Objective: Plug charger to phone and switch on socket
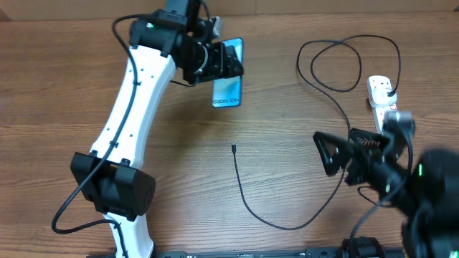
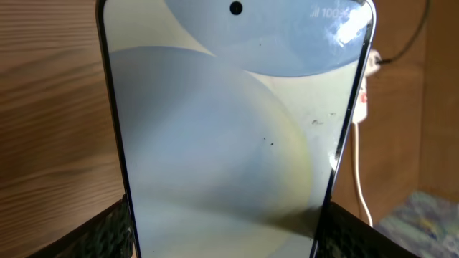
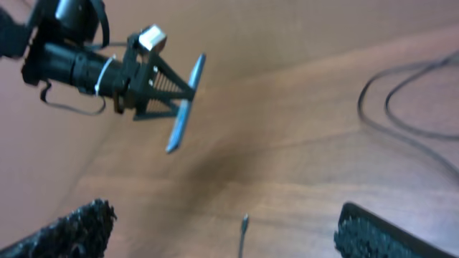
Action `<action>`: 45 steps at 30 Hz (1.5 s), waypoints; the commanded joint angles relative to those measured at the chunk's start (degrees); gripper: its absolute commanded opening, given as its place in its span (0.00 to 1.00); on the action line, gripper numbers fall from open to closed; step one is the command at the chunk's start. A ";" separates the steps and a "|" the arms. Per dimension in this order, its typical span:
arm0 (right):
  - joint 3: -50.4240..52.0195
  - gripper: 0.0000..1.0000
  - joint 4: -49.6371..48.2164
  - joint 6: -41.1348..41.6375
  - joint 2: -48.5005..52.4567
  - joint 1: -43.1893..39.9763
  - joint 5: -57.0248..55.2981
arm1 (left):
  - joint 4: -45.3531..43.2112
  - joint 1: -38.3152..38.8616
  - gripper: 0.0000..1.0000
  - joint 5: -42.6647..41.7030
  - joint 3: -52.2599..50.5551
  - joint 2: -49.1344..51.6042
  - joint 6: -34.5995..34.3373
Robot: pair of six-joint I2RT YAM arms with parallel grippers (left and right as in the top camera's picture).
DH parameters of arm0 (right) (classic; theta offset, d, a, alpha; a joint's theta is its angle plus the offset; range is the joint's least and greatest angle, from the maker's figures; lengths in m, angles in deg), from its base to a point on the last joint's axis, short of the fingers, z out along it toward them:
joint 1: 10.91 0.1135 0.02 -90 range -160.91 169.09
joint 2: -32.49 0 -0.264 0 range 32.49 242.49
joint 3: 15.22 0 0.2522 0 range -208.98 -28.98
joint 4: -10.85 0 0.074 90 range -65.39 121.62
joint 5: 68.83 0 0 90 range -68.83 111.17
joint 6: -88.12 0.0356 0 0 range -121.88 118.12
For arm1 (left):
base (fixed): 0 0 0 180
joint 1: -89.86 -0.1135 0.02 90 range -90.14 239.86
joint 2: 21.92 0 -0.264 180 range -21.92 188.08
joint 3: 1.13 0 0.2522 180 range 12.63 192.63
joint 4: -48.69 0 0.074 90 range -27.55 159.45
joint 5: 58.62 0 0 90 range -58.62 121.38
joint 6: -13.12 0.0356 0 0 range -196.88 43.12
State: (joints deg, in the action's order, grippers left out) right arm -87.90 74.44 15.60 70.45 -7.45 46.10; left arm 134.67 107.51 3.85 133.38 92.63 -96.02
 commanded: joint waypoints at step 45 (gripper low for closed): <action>-10.93 0.04 -18.86 8.50 41.00 16.63 3.08 | -4.22 6.86 0.89 -12.57 0.92 -0.98 -0.31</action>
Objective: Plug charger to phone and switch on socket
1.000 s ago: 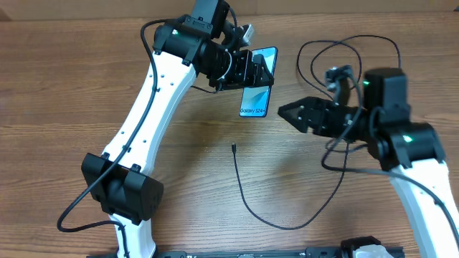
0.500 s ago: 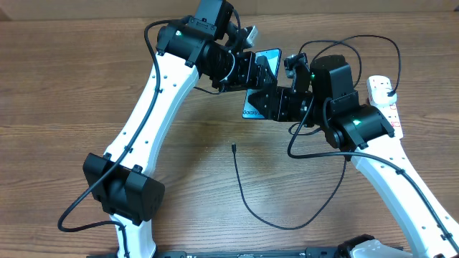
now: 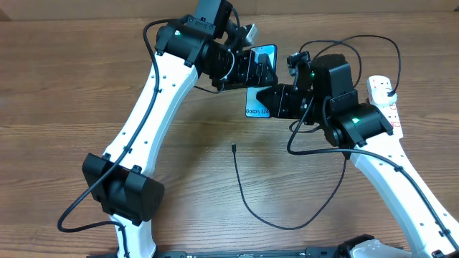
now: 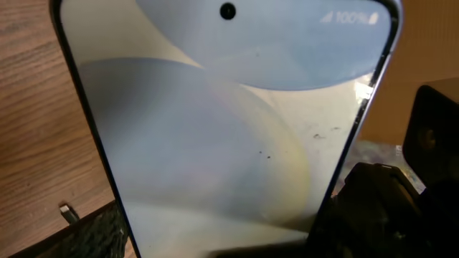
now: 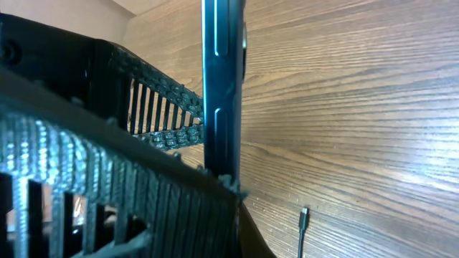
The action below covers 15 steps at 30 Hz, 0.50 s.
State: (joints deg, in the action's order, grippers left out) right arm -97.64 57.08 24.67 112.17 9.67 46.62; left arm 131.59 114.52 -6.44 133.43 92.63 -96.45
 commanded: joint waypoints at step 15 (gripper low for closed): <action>-1.16 0.04 -15.52 6.78 -1.53 -7.91 25.27 | -22.99 -6.43 0.74 -46.82 0.87 -0.98 7.39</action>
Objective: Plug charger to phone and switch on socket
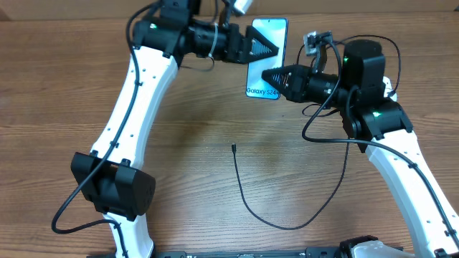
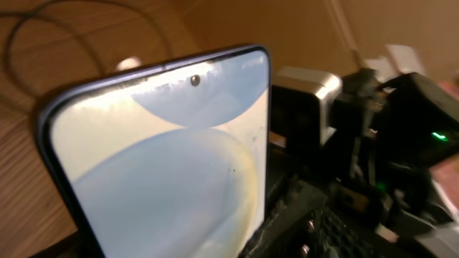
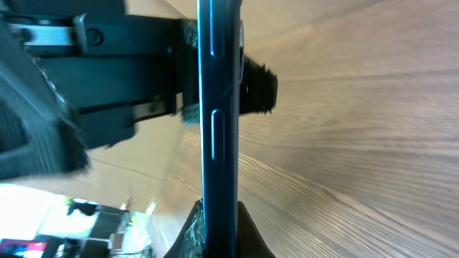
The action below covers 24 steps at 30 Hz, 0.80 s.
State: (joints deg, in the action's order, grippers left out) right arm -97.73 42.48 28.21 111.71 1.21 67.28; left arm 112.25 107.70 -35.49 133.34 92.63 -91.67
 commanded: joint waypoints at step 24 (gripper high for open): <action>-1.05 0.06 -8.15 7.41 -0.98 0.55 6.54 | -5.90 1.64 0.04 -21.03 0.96 -0.98 2.34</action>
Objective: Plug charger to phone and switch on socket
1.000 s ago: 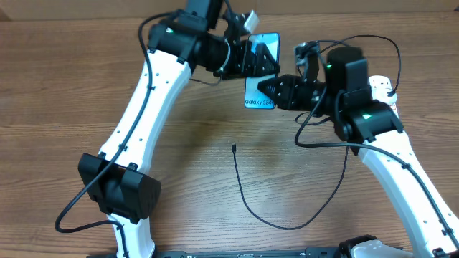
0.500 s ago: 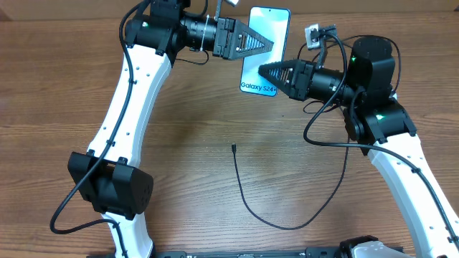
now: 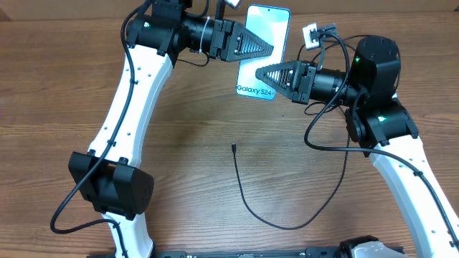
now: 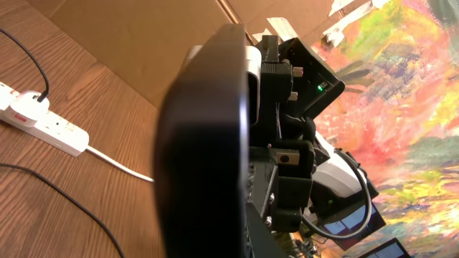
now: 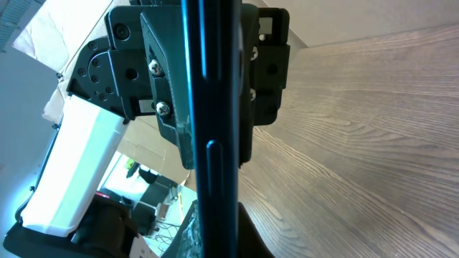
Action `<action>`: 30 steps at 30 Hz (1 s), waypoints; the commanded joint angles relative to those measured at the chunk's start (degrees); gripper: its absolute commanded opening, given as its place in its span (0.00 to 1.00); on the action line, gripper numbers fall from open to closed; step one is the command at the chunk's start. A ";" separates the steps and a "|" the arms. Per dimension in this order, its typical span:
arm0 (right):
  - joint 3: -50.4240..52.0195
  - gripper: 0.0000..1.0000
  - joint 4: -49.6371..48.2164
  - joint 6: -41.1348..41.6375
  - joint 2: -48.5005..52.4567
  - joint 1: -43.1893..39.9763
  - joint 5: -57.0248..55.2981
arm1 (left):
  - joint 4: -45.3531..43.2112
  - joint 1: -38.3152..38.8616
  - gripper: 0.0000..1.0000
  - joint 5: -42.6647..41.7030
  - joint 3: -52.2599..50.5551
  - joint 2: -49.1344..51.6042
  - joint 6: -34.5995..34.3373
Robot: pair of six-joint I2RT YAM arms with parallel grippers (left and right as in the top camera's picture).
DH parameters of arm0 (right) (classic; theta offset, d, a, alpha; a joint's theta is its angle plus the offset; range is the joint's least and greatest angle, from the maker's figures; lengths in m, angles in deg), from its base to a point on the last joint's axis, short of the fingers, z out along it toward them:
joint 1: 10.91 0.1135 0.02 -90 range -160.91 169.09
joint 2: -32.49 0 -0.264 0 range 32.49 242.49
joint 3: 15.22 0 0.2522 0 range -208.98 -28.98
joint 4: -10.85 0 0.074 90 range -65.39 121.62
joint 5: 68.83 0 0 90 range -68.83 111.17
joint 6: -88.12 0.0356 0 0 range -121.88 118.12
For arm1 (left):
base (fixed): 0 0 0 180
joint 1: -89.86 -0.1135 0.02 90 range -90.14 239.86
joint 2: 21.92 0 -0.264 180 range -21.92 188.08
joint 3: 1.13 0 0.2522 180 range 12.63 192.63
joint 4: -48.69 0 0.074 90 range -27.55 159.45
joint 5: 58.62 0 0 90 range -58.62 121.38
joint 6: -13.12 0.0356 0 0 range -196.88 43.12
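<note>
A phone (image 3: 269, 21) with a light screen hangs in the air over the back of the table, between both grippers. My right gripper (image 3: 258, 72) is shut on its lower end; in the right wrist view the phone (image 5: 211, 107) stands edge-on between the fingers. My left gripper (image 3: 271, 50) reaches over the phone's middle, and the phone (image 4: 204, 143) is a dark edge-on slab that hides its fingers. The charger plug (image 3: 234, 148) lies on the table below, at the end of its black cable (image 3: 247, 197). The white power strip (image 4: 50, 127) shows only in the left wrist view.
The left arm's black wrist housing (image 5: 136, 64) sits right behind the phone, facing the right gripper. Both white arms meet over the back middle of the wooden table (image 3: 72, 143). The black cable curls across the table's middle toward the right arm.
The phone looks larger and more tilted from overhead, its lower end shifted left. In the left wrist view it has turned from a slanted screen to fully edge-on. The right gripper still holds it.
At first my left gripper alone held the phone by its side edges at the back, while the right gripper was open at the front right. Then the right gripper was at the phone's lower end. Then it held the phone, which has since turned edge-on to my left wrist.
</note>
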State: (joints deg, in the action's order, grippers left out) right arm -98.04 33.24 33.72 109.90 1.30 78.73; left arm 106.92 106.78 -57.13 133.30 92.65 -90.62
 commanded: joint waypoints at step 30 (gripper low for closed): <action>0.92 0.64 46.62 -17.31 13.99 24.59 -49.88 | 29.42 -8.00 0.04 61.92 0.42 4.94 -6.82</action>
State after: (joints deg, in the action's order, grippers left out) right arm -97.73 80.12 16.34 120.94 22.59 34.12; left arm 136.27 98.94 5.73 133.32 95.71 -97.92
